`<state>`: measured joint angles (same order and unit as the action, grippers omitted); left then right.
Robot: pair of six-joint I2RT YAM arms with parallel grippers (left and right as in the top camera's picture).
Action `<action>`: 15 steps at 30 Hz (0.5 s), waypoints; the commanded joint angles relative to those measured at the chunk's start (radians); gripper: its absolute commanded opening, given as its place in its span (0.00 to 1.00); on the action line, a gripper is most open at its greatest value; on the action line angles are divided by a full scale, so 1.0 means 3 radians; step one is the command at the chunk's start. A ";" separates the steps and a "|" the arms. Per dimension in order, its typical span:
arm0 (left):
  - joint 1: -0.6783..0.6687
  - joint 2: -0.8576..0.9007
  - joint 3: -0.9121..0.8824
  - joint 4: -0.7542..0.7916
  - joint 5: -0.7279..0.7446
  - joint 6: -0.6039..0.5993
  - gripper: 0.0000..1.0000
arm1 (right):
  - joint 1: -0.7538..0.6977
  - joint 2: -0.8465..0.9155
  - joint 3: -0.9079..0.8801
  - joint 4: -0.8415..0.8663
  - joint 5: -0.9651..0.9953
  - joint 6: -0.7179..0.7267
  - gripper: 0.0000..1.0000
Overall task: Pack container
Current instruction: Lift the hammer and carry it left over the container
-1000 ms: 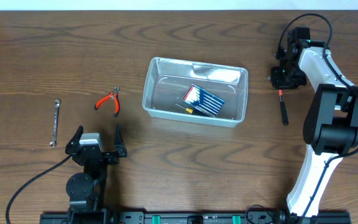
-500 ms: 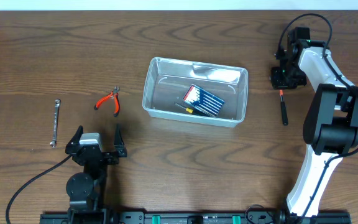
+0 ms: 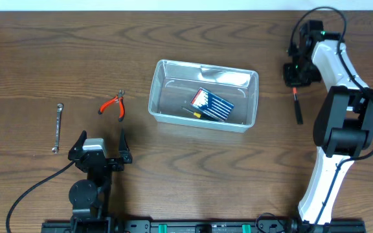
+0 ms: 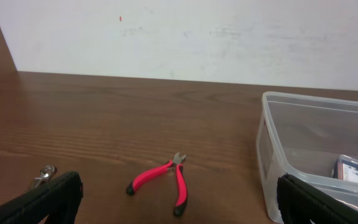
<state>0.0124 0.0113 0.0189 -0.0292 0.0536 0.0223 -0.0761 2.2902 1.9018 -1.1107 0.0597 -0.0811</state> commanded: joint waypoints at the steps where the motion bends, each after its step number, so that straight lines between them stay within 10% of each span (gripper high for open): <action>1: 0.0011 -0.0018 -0.0050 -0.0126 0.0022 -0.0019 0.98 | 0.0052 -0.0017 0.0463 -0.0177 -0.0081 -0.0010 0.01; 15: 0.0011 -0.0018 -0.0050 -0.0126 0.0022 -0.0019 0.98 | 0.0515 -0.0023 0.2257 -0.1213 -0.0504 -0.0551 0.01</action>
<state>0.0124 0.0113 0.0189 -0.0292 0.0536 0.0223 0.0109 2.2902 2.4943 -1.4456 -0.0494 -0.1642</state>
